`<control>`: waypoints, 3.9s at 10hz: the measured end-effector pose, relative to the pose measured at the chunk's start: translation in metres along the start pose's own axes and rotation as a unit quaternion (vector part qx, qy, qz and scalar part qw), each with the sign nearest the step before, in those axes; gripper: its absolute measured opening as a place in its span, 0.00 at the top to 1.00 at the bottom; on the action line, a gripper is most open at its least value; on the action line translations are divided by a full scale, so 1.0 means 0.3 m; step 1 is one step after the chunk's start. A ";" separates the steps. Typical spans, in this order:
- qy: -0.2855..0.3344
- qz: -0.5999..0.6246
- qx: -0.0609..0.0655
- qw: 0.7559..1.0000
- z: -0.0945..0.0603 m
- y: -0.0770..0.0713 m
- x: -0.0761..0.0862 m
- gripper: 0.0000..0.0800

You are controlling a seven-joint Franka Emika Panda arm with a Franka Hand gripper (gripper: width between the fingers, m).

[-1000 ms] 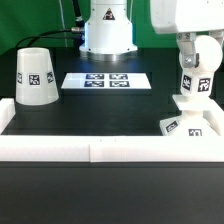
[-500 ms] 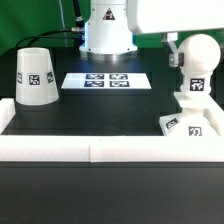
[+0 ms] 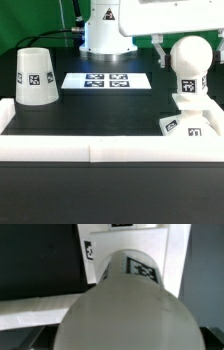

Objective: Assemble lamp

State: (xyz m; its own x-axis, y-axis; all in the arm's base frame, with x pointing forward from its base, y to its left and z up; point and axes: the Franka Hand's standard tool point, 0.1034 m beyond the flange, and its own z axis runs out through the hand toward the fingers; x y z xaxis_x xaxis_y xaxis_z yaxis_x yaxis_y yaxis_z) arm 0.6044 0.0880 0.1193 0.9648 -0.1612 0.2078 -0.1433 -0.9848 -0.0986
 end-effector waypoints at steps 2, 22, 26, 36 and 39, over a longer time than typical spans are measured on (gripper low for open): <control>-0.003 0.098 0.000 0.995 0.002 -0.003 -0.006 0.28; -0.025 -0.483 -0.008 0.875 0.003 -0.054 -0.001 0.13; -0.026 -0.622 -0.015 0.782 -0.002 -0.048 0.011 0.13; -0.016 -0.478 -0.018 0.878 0.000 -0.047 0.014 0.28; -0.005 -0.362 -0.021 0.932 -0.004 -0.049 0.024 0.28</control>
Offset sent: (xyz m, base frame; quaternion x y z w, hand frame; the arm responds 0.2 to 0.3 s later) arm 0.0032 0.0045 -0.0017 -0.0035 -0.0192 0.2267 0.9738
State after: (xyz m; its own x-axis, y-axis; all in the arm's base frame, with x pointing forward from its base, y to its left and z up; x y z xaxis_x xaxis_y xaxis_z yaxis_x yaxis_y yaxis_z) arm 0.6132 0.1013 0.1234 0.8144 0.5463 0.1958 0.5374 -0.8372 0.1011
